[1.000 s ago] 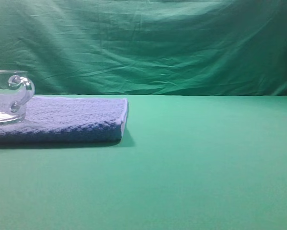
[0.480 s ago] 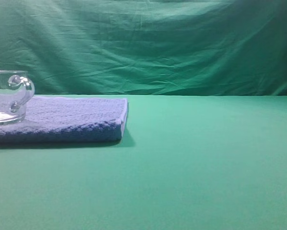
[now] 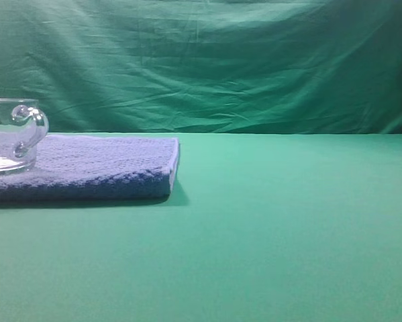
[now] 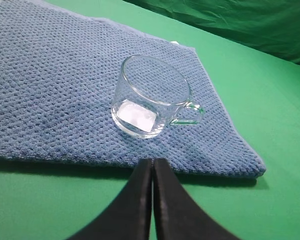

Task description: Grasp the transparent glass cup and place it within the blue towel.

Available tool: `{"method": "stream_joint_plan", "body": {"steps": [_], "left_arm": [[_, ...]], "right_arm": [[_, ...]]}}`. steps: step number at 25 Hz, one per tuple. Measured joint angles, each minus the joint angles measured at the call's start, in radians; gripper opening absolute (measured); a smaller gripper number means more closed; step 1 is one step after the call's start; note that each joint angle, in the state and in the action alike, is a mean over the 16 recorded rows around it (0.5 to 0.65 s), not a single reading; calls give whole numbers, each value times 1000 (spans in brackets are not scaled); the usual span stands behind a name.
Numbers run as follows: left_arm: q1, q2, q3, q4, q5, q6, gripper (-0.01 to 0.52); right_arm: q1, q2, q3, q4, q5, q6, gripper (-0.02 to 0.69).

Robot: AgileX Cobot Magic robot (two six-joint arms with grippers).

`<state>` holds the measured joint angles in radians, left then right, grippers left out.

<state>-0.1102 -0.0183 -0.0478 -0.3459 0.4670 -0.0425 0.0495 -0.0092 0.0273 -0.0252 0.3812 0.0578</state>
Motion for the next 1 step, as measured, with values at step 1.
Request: {"method": "stream_joint_plan", "body": {"steps": [1], "left_arm": [[0,0,0,0,0,0,0]], "right_arm": [[0,0,0,0,0,0,46]]}}
